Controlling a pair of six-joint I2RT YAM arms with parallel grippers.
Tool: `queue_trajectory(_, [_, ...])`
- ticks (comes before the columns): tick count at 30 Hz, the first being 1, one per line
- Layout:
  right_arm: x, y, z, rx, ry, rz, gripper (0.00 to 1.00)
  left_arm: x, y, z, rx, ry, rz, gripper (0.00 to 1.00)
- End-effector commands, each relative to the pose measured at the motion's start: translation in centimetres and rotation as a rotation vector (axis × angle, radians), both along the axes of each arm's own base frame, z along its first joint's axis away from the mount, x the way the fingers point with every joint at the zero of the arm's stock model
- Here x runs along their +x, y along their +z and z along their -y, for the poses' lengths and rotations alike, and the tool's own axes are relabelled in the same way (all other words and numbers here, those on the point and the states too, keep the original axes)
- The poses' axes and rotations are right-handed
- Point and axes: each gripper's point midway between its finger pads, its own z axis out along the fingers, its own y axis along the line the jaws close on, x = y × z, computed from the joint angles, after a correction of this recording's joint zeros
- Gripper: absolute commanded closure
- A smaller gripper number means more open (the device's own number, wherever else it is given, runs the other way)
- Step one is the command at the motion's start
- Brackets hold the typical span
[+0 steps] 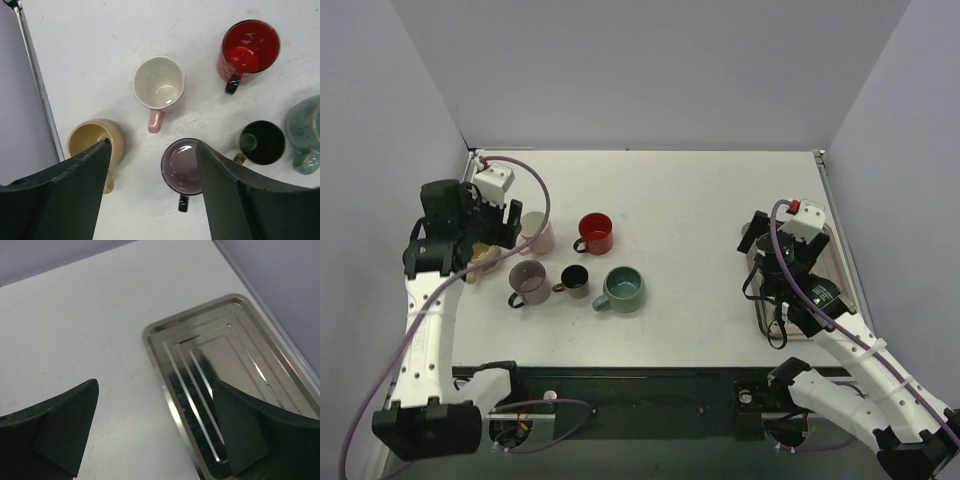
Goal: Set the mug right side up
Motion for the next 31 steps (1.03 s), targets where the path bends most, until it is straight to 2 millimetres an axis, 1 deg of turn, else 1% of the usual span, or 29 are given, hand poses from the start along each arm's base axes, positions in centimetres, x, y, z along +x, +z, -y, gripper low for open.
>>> queue_trajectory(1, [-1.4,-3.7,5.8,-0.072,-0.214,-0.060,0.09,0.3,2.3,2.1,-0.142,0.067,0.229,0.20])
queue_trajectory(2, [-1.6,-4.7,6.6,-0.081,-0.240,-0.074,0.09,-0.4,3.0,2.4,-0.159,0.067,0.268,0.19])
queue_trajectory(3, [-1.7,-5.1,7.0,-0.087,-0.257,-0.075,0.09,-0.7,1.7,2.7,-0.172,0.054,0.257,0.16])
queue_trajectory(4, [-2.0,-6.1,7.7,-0.106,-0.279,-0.089,0.09,-1.3,2.2,2.9,-0.177,0.047,0.295,0.16])
queue_trajectory(5, [-2.0,-6.3,7.9,-0.109,-0.293,-0.082,0.09,-1.4,0.5,3.1,-0.181,0.039,0.284,0.15])
queue_trajectory(6, [-2.2,-7.2,8.4,-0.136,-0.306,-0.096,0.08,-2.0,0.2,2.9,-0.174,0.047,0.312,0.14])
queue_trajectory(7, [-2.1,-7.4,8.4,-0.138,-0.308,-0.085,0.08,-1.9,-1.0,2.7,-0.171,0.060,0.329,0.14])
queue_trajectory(8, [-2.3,-8.1,8.7,-0.164,-0.312,-0.096,0.08,-2.2,-1.7,2.3,-0.166,0.089,0.342,0.14])
queue_trajectory(9, [-2.3,-8.3,8.8,-0.168,-0.316,-0.089,0.08,-2.1,-3.3,1.9,-0.155,0.103,0.337,0.13])
queue_trajectory(10, [-2.5,-8.9,9.0,-0.185,-0.313,-0.100,0.08,-2.3,-5.5,1.3,-0.132,0.134,0.304,0.13])
queue_trajectory(11, [-2.4,-9.0,9.0,-0.185,-0.311,-0.095,0.08,-2.1,-5.9,0.9,-0.138,0.169,0.316,0.13])
queue_trajectory(12, [-2.5,-9.3,9.1,-0.189,-0.312,-0.099,0.08,-2.3,-7.6,0.3,-0.127,0.202,0.293,0.13])
queue_trajectory(13, [-2.4,-9.3,8.8,-0.177,-0.303,-0.095,0.08,-2.3,-8.0,0.3,-0.125,0.203,0.298,0.13])
queue_trajectory(14, [-2.3,-9.4,8.6,-0.169,-0.289,-0.091,0.08,-2.7,-9.7,0.4,-0.122,0.194,0.275,0.12])
queue_trajectory(15, [-2.1,-9.4,8.4,-0.158,-0.274,-0.085,0.08,-2.6,-9.5,0.4,-0.122,0.194,0.302,0.12])
queue_trajectory(16, [-2.1,-9.2,8.3,-0.156,-0.268,-0.078,0.08,-3.0,-10.9,0.5,-0.134,0.202,0.284,0.12])
queue_trajectory(17, [-2.1,-9.2,8.3,-0.154,-0.269,-0.072,0.08,-2.8,-10.5,0.5,-0.170,0.226,0.316,0.12])
queue_trajectory(18, [-2.2,-9.1,8.4,-0.156,-0.270,-0.070,0.08,-3.0,-11.0,0.5,-0.175,0.238,0.316,0.12])
queue_trajectory(22, [-2.4,-9.1,8.6,-0.146,-0.278,-0.059,0.08,-3.0,-11.1,-0.3,-0.174,0.296,0.301,0.11])
queue_trajectory(25, [-2.4,-9.4,8.4,-0.136,-0.270,-0.055,0.08,-3.0,-11.6,-0.1,-0.177,0.284,0.285,0.11])
queue_trajectory(31, [-2.3,-9.1,8.3,-0.128,-0.264,-0.042,0.08,-2.9,-11.5,0.2,-0.186,0.265,0.281,0.09])
